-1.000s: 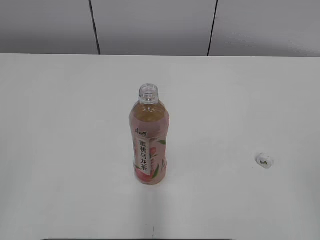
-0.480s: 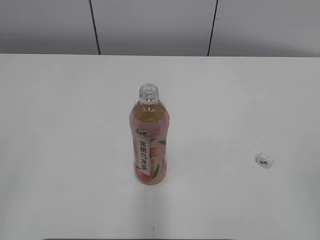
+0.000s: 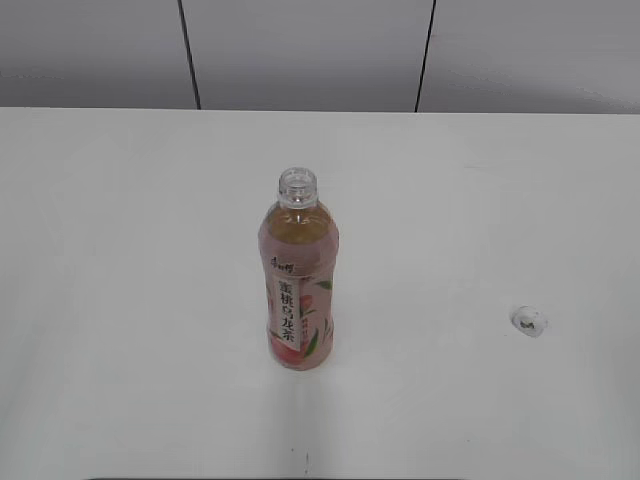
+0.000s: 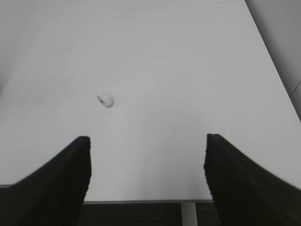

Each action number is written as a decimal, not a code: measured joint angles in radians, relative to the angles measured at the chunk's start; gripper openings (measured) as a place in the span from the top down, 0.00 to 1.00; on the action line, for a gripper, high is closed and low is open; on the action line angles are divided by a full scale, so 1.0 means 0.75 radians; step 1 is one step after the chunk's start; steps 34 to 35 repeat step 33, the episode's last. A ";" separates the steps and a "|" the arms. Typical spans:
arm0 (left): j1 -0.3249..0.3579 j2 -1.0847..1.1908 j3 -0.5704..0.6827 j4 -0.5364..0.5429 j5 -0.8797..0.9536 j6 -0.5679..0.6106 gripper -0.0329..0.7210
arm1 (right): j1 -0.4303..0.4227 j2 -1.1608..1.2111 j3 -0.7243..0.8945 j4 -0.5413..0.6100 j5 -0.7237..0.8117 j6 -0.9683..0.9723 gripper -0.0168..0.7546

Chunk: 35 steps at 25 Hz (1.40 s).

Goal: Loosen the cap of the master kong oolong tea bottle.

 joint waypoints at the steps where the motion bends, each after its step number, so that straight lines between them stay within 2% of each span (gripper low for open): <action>1: 0.000 0.000 0.000 0.000 0.000 0.000 0.40 | 0.000 0.000 0.000 0.001 0.000 0.000 0.25; 11: 0.000 0.000 0.000 0.000 0.000 0.000 0.47 | 0.000 0.000 0.000 0.001 0.000 0.000 0.25; 35: 0.000 0.000 0.000 0.000 0.000 0.000 0.53 | 0.000 0.000 0.000 0.001 0.000 0.000 0.25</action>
